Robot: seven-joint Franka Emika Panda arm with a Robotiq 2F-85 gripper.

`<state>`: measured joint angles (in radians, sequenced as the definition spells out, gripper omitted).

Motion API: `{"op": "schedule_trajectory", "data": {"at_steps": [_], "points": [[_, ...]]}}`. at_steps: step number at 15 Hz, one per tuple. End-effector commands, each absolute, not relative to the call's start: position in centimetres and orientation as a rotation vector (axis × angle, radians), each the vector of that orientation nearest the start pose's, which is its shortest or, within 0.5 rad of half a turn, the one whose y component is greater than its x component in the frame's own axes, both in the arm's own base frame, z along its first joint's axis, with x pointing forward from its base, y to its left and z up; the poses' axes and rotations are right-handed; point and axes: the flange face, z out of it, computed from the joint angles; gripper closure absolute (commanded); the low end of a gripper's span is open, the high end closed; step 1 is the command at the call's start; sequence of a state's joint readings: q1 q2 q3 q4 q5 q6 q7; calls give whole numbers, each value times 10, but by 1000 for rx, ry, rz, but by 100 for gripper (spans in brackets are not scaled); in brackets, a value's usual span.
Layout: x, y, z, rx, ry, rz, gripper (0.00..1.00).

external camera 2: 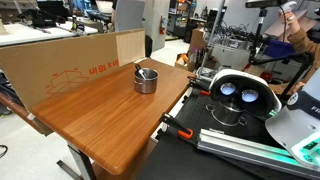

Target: Take the marker out of the pot and put it on the table

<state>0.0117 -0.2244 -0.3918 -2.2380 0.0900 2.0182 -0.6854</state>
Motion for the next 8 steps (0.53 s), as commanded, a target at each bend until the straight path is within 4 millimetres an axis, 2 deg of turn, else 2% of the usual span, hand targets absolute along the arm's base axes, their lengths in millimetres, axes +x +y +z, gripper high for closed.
{"op": "schedule_trajectory", "data": {"at_steps": [1,4,8], "points": [[448,-180,455,-2961,-410,-106,0],[448,-177,457,-2936,-407,-162,0],[458,-164,448,-2967,-444,-130,0]]}}
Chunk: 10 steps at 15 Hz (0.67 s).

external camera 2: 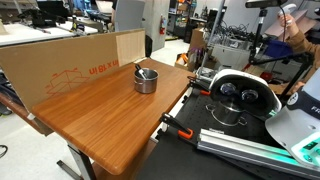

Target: Take the marker out of the pot and put it on the table

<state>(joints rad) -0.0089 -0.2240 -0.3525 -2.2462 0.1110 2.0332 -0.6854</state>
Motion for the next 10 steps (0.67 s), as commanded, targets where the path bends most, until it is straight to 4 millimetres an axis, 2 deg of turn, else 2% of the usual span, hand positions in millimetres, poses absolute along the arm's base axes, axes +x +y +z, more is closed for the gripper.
{"op": "schedule_trajectory", "data": {"at_steps": [1,6,10], "points": [[460,-158,443,-2975,-459,-116,0],[477,-127,413,-3011,-471,-68,0],[492,-98,371,-3062,-471,-14,0]]}}
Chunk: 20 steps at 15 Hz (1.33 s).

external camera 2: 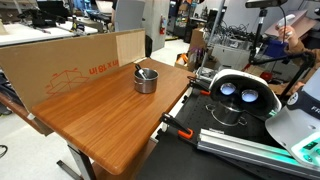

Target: Take the marker out of the pot and put it on the table

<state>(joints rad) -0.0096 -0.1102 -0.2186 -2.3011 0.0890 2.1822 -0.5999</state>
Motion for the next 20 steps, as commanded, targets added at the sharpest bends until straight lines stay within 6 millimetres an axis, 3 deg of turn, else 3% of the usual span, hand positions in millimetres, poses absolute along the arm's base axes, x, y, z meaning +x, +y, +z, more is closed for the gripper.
{"op": "schedule_trajectory", "data": {"at_steps": [1,6,15,20], "points": [[495,-91,361,-3074,-456,8,0],[506,-66,319,-3076,-376,77,0],[522,-35,264,-3039,-346,184,0],[542,-20,243,-3043,-288,231,0]]}}
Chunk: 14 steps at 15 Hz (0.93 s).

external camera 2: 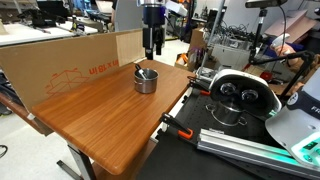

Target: Take the marker out of the pot and put it on the table

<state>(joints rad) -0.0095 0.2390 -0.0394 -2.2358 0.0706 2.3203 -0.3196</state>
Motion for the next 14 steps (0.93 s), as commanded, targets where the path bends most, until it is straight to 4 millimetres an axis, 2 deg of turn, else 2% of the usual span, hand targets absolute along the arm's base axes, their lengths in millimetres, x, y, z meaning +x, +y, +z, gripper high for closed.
{"op": "schedule_trajectory", "data": {"at_steps": [1,6,12,14], "points": [[546,-17,239,-3043,-284,239,0],[559,-2,222,-3048,-265,265,0],[575,1,210,-3060,-203,294,0],[580,1,207,-3063,-193,302,26]]}}
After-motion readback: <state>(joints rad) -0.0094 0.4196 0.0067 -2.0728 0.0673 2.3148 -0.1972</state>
